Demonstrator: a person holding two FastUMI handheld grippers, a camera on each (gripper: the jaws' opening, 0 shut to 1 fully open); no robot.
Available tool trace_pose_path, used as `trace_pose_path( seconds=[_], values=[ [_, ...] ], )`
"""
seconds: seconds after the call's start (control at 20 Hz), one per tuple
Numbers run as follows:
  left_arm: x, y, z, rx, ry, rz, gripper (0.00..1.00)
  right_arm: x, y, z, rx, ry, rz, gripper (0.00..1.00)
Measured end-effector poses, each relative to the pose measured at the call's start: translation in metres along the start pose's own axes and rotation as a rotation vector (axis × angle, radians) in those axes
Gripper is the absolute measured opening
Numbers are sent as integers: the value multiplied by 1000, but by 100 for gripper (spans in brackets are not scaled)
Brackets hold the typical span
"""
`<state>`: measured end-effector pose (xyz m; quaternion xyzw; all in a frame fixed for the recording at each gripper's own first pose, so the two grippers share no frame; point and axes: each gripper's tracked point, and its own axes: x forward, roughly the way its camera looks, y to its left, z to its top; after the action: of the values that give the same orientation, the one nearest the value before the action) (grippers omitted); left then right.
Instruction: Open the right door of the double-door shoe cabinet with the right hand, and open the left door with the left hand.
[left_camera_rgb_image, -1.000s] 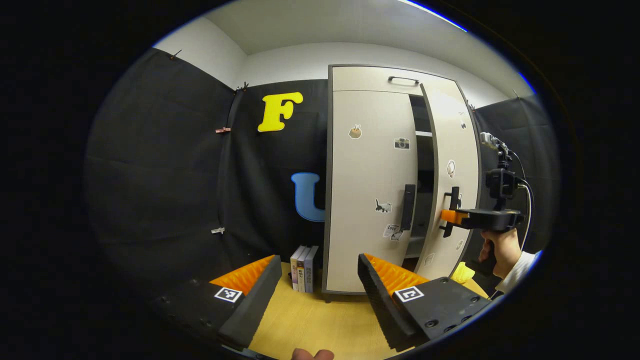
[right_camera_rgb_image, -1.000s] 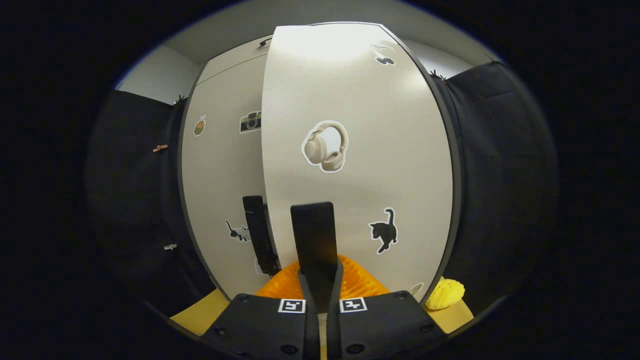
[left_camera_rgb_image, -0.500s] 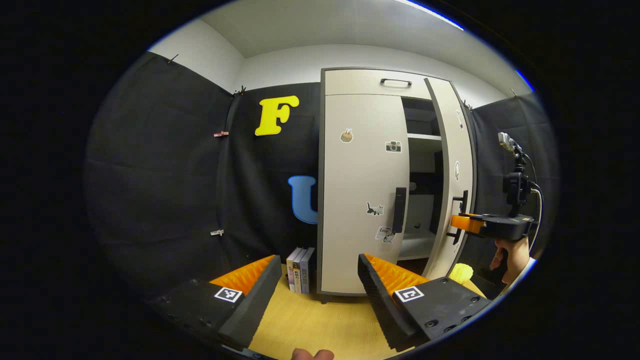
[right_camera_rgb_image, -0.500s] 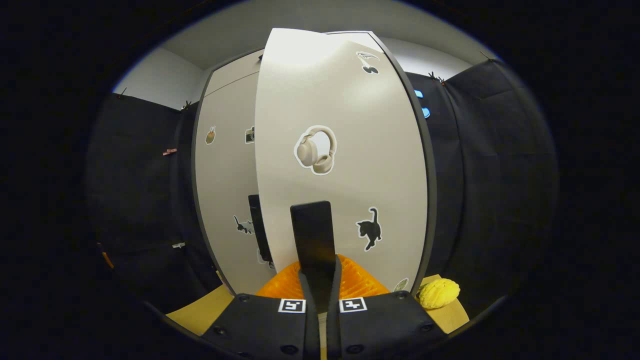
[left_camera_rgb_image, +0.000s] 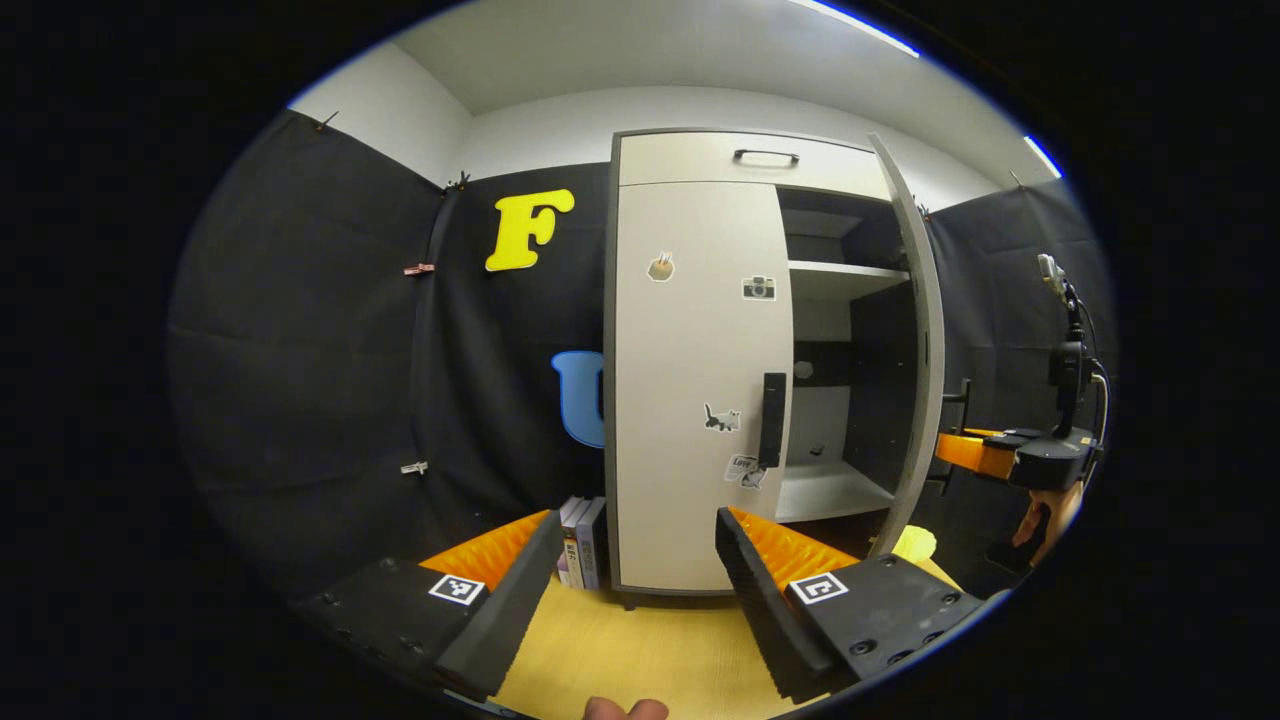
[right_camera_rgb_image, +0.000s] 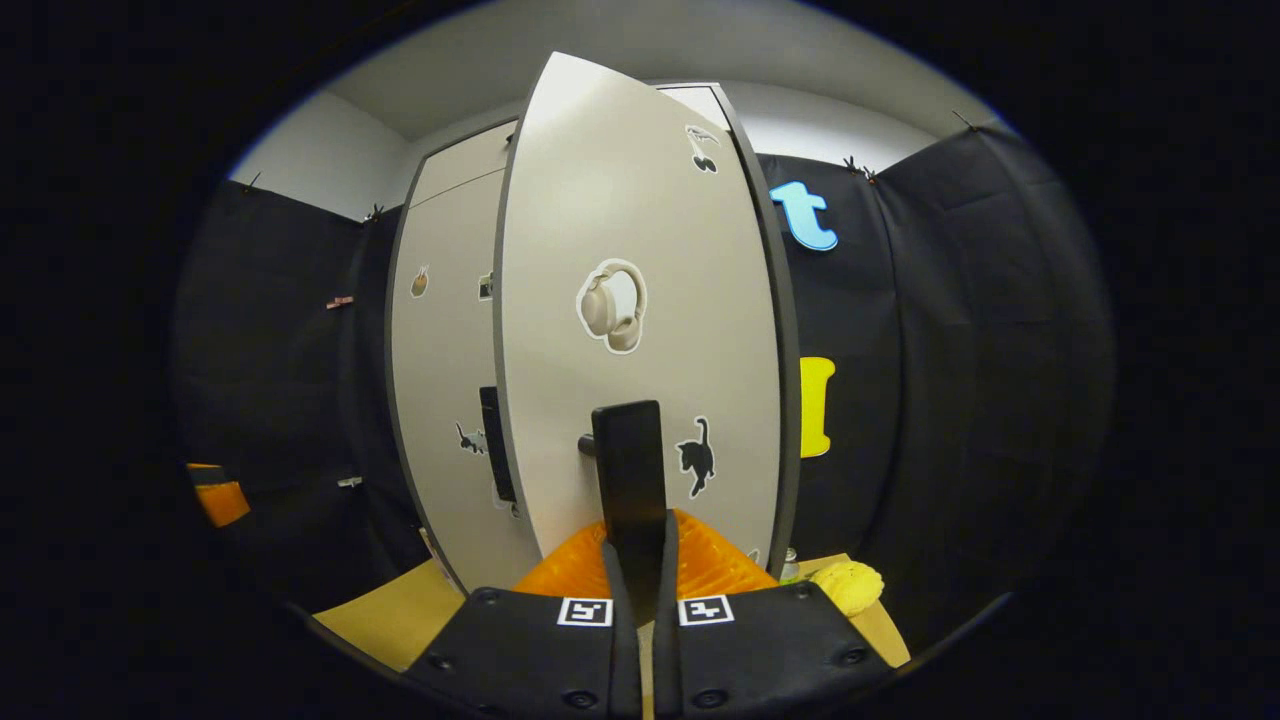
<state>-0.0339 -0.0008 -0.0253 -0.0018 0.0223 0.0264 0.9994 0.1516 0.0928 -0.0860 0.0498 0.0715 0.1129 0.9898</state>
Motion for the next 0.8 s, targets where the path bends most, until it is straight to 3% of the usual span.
trace_pose_path(
  seconds=[0.55,0.8],
  values=[
    [15,-17,2,0,-7,-36,95,-9,-18,0,-7,6,-42,9],
    [20,-25,2,0,-9,-41,95,-15,-41,3,-30,-8,-123,9]
  ],
)
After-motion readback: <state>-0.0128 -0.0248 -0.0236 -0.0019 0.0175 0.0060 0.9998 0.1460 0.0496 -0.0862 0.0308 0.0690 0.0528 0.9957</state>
